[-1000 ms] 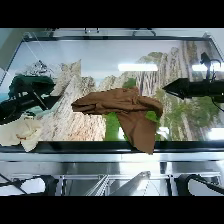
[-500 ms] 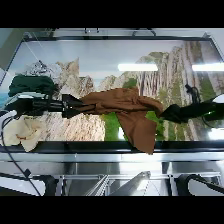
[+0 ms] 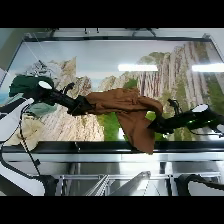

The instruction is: Fold the shirts.

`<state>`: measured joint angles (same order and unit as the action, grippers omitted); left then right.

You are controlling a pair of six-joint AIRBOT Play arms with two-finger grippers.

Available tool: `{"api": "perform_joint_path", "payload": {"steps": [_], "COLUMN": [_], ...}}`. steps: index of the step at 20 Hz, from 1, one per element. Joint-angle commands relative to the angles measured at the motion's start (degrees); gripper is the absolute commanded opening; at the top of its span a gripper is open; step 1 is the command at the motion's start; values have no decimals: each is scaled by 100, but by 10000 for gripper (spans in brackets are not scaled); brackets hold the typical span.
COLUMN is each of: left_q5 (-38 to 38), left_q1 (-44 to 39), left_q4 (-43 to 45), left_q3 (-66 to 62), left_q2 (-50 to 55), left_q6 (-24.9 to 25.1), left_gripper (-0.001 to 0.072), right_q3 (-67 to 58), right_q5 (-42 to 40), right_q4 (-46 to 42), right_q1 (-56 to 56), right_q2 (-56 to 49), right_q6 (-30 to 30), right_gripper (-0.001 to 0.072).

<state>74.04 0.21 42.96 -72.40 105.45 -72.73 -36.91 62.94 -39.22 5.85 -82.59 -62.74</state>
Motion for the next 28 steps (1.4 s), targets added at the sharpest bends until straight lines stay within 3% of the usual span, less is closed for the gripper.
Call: {"api": "perform_joint_path", "payload": {"steps": [1,2,3,4,8,11,13,15,18,23,25,28], "left_q5": [-737,-833,-861,-780,798,2052,2448,2306,2103,2085,2044,1954], "left_q1": [-249,-308,-354,-393,-197,184,507,903,1609,3034,3665,4092], "left_q4": [345,345,341,291,-1377,-3335,-4802,-6220,-7750,-8052,-7912,-6627], "left_q3": [-444,-553,-656,-804,-1574,-2127,-2483,-2754,-3071,-2715,-2234,-1338], "left_q2": [48,48,48,48,-369,-1158,-1591,-2050,-2649,-3716,-4111,-4400], "left_q6": [-232,-232,-225,-181,463,483,490,719,1134,1213,1379,1377], "left_gripper": [381,264,48,26,26,26,26,26,26,26,26,27], "right_q3": [26,13,-22,-83,-887,-1971,-2833,-3685,-4542,-4789,-4789,-4778], "right_q5": [-597,-608,-555,-415,1213,2354,2430,2284,1338,610,74,107], "right_q4": [737,1049,1325,1519,1716,2988,4273,5442,6234,6122,5294,3735], "right_q1": [-505,-527,-520,-514,-282,431,1126,1895,2900,3805,3825,3257], "right_q2": [-256,-254,-249,-223,457,1600,2232,2618,3095,3978,4207,3829], "right_q6": [459,678,892,1073,1174,1270,1484,1659,1801,2433,2498,2009], "right_gripper": [321,233,36,23,23,22,23,23,23,23,23,22]}}
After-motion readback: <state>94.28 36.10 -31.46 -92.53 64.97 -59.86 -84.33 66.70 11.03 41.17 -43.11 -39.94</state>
